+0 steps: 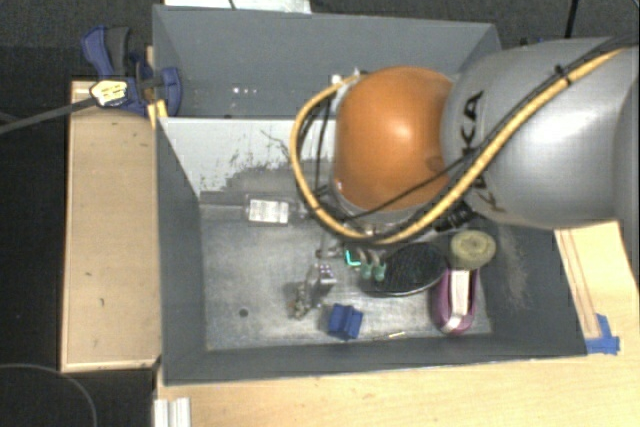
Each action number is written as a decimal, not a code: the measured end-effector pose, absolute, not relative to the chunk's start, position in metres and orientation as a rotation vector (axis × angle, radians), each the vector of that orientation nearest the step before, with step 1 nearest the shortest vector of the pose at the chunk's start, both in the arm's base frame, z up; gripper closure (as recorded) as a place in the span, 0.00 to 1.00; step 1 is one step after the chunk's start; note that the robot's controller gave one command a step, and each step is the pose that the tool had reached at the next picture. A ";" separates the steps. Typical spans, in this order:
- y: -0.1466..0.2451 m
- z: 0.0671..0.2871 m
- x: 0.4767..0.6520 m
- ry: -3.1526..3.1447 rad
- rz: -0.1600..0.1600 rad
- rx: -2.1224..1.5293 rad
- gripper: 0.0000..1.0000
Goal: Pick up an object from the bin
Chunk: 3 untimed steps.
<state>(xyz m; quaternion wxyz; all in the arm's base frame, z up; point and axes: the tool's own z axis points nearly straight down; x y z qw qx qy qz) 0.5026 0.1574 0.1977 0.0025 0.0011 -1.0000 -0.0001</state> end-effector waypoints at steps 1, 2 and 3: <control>0.137 0.169 0.482 -3.130 0.000 0.253 0.00; 0.079 0.072 0.495 -3.002 0.001 0.925 0.00; 0.081 0.074 0.495 -3.007 0.000 0.917 1.00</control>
Offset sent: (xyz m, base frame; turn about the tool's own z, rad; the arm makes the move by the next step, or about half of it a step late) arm -0.0205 -0.0197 -0.0279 -0.1604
